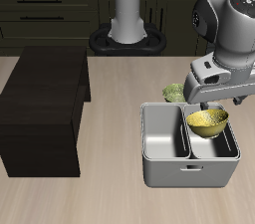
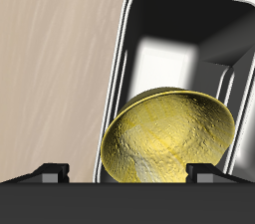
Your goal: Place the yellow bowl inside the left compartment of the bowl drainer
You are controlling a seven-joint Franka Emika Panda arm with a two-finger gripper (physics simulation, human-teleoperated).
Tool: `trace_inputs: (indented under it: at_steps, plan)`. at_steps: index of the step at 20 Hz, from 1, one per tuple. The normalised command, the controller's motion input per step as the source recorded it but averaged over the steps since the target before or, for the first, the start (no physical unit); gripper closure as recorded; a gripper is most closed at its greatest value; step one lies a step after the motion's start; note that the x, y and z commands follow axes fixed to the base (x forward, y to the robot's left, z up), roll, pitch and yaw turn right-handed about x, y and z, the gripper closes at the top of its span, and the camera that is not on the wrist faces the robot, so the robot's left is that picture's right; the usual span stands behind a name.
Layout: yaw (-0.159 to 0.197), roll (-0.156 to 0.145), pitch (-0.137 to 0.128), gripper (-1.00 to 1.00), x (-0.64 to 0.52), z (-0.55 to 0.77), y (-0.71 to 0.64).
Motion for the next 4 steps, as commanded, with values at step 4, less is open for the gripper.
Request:
trace_inputs:
  at_steps: [4]
  plan:
    - [0.01,0.0,-0.009,-1.0,-0.05,0.02,-0.01]
